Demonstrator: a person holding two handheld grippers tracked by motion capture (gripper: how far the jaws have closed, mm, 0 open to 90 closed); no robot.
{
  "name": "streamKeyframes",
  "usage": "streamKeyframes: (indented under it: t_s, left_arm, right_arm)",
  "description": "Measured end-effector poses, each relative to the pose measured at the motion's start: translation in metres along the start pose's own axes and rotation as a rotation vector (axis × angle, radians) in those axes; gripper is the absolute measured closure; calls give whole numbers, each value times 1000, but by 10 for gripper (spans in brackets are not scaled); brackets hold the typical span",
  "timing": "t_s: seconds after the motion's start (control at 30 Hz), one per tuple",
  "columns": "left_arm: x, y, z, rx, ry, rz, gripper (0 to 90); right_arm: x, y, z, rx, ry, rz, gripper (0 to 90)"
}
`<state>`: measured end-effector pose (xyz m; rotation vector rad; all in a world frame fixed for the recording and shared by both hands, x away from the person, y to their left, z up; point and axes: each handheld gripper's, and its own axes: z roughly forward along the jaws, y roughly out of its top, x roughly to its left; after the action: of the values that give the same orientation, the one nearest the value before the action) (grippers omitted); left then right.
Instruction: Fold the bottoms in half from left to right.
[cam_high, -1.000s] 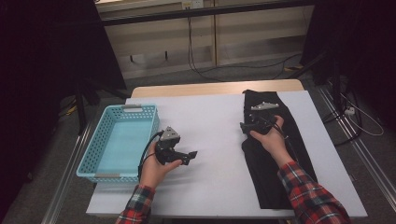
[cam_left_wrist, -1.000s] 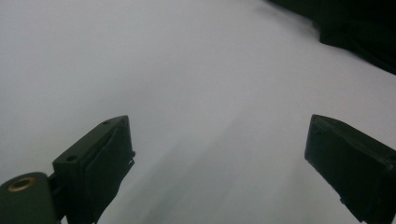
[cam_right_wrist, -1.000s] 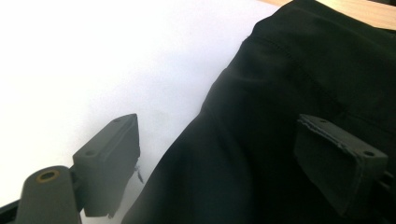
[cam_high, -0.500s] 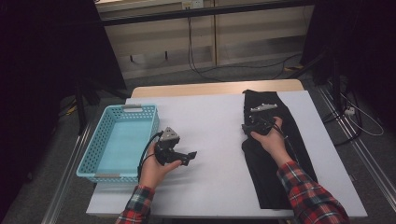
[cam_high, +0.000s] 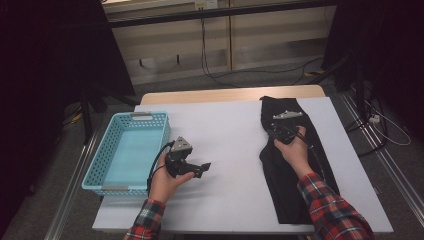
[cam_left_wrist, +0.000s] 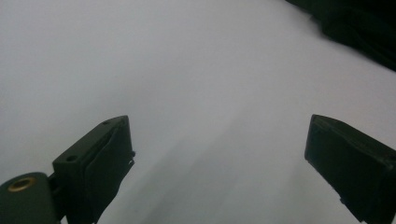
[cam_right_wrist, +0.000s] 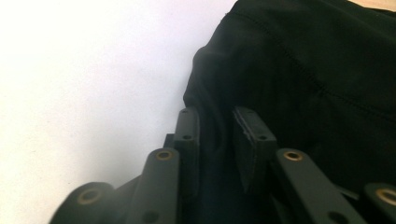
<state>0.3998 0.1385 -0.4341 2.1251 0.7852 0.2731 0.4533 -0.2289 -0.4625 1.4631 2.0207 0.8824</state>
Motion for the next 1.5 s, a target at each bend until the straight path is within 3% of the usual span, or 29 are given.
streamKeyframes:
  t_s: [0.13,0.3,0.47,0.97,1.13,1.5]
  left_arm:
    - [1,-1,0,3,4,-1,77]
    - [-1,-1,1,4,-1,1,77]
    - [-1,-1,2,5,-7,-5,76]
    - [0,-1,1,6,-3,-7,77]
    - [0,-1,1,5,0,-6,76]
    - [1,0,2,6,0,-1,76]
  right_arm:
    - [-5,-1,-1,-8,17,44,823]
    - [-10,-1,-1,-19,52,59,837]
    - [-8,0,-2,-23,60,42,841]
    - [21,5,-9,-29,193,-56,847]
    - [25,6,-11,-29,206,-76,848]
    - [24,6,-11,-36,209,-64,847]
